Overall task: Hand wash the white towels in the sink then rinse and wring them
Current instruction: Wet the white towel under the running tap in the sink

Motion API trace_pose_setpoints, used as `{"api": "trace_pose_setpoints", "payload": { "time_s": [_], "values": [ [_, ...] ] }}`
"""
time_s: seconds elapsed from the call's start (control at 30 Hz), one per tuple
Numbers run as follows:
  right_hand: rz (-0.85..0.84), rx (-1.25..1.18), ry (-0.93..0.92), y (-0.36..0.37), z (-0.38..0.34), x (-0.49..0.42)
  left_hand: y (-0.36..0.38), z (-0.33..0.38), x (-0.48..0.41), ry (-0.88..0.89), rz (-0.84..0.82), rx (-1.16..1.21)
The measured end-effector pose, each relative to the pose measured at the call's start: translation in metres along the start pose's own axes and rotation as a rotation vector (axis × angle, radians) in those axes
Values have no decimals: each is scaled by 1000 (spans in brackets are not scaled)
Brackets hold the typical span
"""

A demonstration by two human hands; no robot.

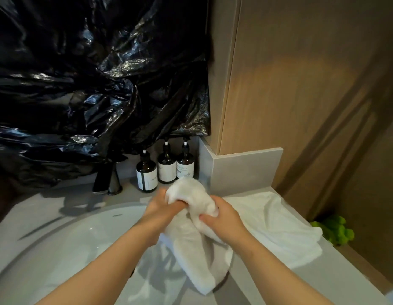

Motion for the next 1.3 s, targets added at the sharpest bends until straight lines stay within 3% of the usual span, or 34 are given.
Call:
{"api": "trace_pose_setpoints", "payload": {
  "time_s": [0.33, 0.43, 0.5, 0.6, 0.67, 0.73, 0.8, 0.87, 1.3],
  "values": [
    [47, -46, -246, 81, -64, -19, -152, -37, -5, 72, 270, -96],
    [-33, 25, -274, 116, -59, -19, -174, -65, -11, 18, 326, -235],
    [-65, -1, -252, 131, -57, -16, -185, -79, -13, -22, 380, -191],
    [-4, -61, -250, 141, -55, -13, -190, -85, -19, 39, 452, -145],
    [5, -11, -269, 155, -46, -15, -189, -96, -29, 56, 500, -292],
    [-116, 172, -244, 168, -29, -13, -181, -107, -33, 70, 432, -522],
    [-297, 375, -170, 180, -7, -14, -168, -121, -37, 51, 236, -747],
    [-358, 434, -92, 179, 4, -16, -155, -122, -38, 67, 132, -847],
    [-47, 515, -87, 76, 23, -30, -27, -46, -31, 552, -132, -979]
  ]
}}
Point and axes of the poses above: each hand's wrist, its own x-axis away from the middle knuckle, its own y-axis out of the palm, z = x × y, the point moved 4 cm from there along -x, towards the middle knuckle, and after that the axes turned 13 degrees about z, right-handed, at the moved point
